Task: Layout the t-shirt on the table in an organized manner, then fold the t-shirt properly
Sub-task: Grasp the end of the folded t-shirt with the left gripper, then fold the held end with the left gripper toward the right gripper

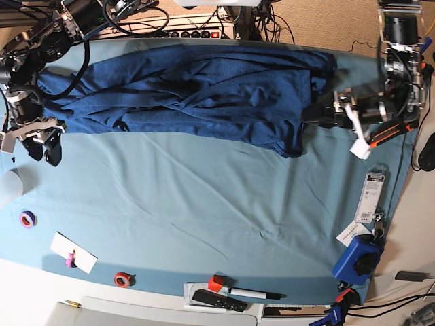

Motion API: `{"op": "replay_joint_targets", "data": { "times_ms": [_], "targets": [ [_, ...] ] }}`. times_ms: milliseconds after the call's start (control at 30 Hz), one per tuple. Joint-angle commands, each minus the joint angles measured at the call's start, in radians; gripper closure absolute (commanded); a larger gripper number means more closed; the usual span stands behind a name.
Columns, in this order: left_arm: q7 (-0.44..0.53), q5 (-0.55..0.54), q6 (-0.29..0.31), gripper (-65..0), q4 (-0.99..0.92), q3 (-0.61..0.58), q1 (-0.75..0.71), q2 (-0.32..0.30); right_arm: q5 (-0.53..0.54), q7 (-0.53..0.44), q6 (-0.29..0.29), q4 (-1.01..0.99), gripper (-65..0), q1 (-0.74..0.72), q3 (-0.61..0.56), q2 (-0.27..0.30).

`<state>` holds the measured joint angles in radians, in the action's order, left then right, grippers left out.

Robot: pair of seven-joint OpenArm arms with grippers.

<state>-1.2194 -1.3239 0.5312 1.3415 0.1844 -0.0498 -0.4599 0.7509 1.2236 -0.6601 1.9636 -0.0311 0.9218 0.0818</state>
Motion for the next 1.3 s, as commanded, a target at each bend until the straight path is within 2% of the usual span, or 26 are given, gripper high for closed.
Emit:
{"op": "replay_joint_targets", "data": {
  "times_ms": [0, 167, 300, 333, 400, 433, 500, 533, 667, 767, 867, 1000, 1133, 1267],
  "targets": [
    [-0.056, 0.103, -0.019, -45.1, -0.002, -0.026, -0.006, -0.005, 0.023, -0.023, -0.006, 0.018, -31.7, -0.013, 0.000, 0.015],
    [-0.074, 0.167, -0.019, -45.1, -0.002, -0.167, -0.006, -0.006, 0.023, -0.023, -0.006, 0.018, -31.7, -0.013, 0.000, 0.015],
    [-0.070, 0.172, -0.019, -43.4, -0.002, -0.259, -0.005, -0.006, 0.023, -0.023, -0.006, 0.018, -31.7, -0.013, 0.000, 0.015],
    [-0.070, 0.172, -0.019, -40.3, -0.002, -0.268, -0.005, -0.006, 0.023, -0.023, -0.006, 0.018, -31.7, -0.013, 0.000, 0.015],
    [-0.069, 0.172, -0.037, -29.6, -0.002, -0.266, -0.005, -0.009, 0.022, -0.022, -0.006, 0.018, -31.7, -0.013, 0.000, 0.015],
    [-0.070, 0.171, -0.039, -23.0, -0.002, -0.264, -0.002, -0.011, 0.017, -0.022, -0.006, 0.018, -31.7, -0.013, 0.000, 0.015],
    [-0.070, 0.151, -0.033, -5.1, -0.001, -0.248, 0.003, -0.016, 0.015, -0.021, -0.006, 0.018, -31.7, -0.013, 0.000, 0.015],
    [-0.071, 0.133, -0.021, 0.0, -0.001, -0.232, 0.004, -0.017, 0.015, -0.019, -0.005, 0.018, -31.7, -0.013, 0.000, 0.015],
    [-0.098, 0.027, 0.039, 0.0, 0.045, -0.127, 0.003, 0.007, -0.020, -0.019, -0.001, 0.018, -31.7, -0.013, 0.000, 0.016],
    [-0.104, 0.025, 0.043, 0.0, 0.136, -0.089, 0.002, 0.053, -0.053, -0.037, 0.007, 0.018, -31.7, 0.000, 0.000, 0.016],
    [-0.080, 0.075, 0.042, 0.0, 0.229, -0.102, -0.003, 0.117, -0.080, -0.056, 0.007, 0.018, -31.7, 0.027, 0.000, 0.021],
    [-0.029, 0.132, 0.016, 0.0, 0.271, -0.166, 0.010, 0.219, -0.120, -0.059, 0.025, 0.018, -31.7, 0.069, 0.003, 0.058],
    [-0.016, 0.179, 0.014, 0.0, 0.271, -0.285, 0.050, 0.317, -0.191, -0.068, 0.042, 0.018, -31.7, 0.110, 0.003, 0.102],
    [0.016, 0.265, -0.013, 0.0, 0.271, -0.412, 0.094, 0.413, -0.258, -0.077, 0.062, 0.018, -31.7, 0.147, 0.003, 0.134]
  ]
}}
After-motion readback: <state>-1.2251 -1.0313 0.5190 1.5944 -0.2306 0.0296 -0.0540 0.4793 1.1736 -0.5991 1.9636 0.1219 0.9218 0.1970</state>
